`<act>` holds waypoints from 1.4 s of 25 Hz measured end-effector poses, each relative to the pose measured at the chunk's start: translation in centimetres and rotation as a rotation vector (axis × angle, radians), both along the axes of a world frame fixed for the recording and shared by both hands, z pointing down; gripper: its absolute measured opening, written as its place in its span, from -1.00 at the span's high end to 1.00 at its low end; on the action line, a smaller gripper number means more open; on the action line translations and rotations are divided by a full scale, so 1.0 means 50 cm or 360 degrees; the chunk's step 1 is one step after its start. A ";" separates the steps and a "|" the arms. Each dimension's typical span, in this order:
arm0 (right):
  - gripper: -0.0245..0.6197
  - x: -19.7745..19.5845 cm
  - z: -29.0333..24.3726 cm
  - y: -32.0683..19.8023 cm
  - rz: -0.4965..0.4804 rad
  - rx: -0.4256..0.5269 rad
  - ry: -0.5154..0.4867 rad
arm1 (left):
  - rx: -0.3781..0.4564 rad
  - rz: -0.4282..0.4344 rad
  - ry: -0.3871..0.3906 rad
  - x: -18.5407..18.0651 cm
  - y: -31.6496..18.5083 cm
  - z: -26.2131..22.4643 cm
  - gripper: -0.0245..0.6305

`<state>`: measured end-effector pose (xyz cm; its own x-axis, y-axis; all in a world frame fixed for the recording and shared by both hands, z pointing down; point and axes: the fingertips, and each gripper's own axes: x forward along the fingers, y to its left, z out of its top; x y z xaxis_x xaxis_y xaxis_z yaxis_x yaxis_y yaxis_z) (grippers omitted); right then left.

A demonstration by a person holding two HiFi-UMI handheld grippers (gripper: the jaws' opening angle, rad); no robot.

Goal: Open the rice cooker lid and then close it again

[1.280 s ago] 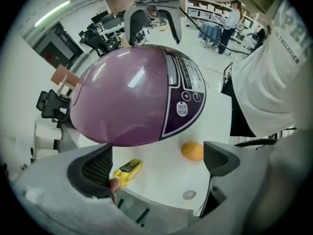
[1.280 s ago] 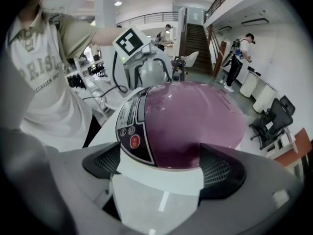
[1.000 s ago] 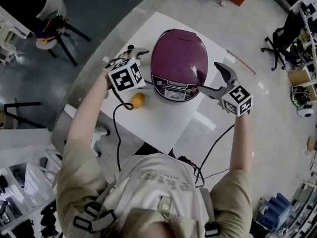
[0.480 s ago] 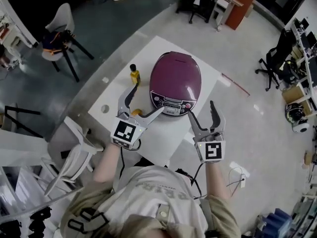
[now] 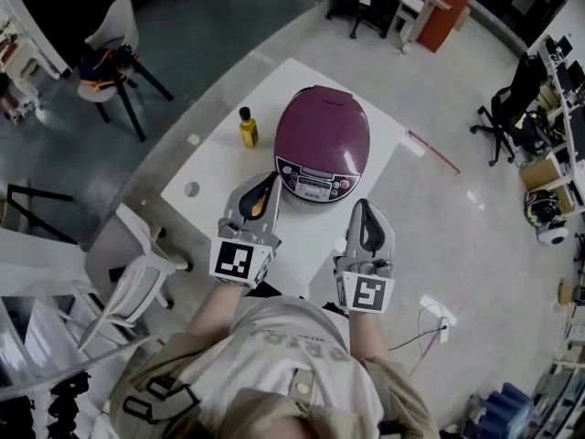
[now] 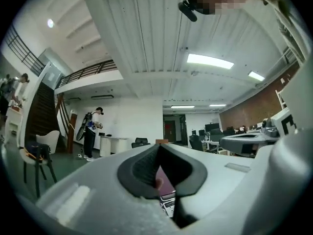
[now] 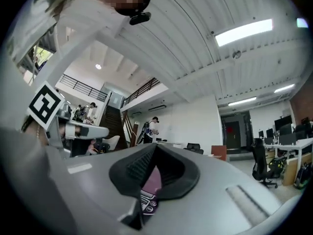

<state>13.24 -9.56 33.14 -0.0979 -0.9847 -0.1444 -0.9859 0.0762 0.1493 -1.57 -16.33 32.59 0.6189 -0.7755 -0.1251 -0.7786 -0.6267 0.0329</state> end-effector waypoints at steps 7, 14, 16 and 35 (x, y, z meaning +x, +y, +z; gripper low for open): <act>0.92 0.013 -0.006 0.006 0.0041 0.0050 -0.0036 | 0.0020 -0.0019 -0.0033 0.007 -0.004 0.006 0.90; 0.92 0.025 -0.002 -0.004 0.0110 0.0005 -0.0083 | -0.0042 -0.0075 -0.0013 0.006 -0.011 0.022 0.90; 0.92 0.038 0.005 -0.002 0.0135 -0.0005 -0.0072 | -0.0060 -0.0077 -0.0018 0.007 -0.012 0.029 0.90; 0.92 0.009 -0.005 -0.031 0.0103 -0.0027 -0.0113 | -0.0146 -0.0098 -0.0107 -0.008 -0.051 0.066 0.89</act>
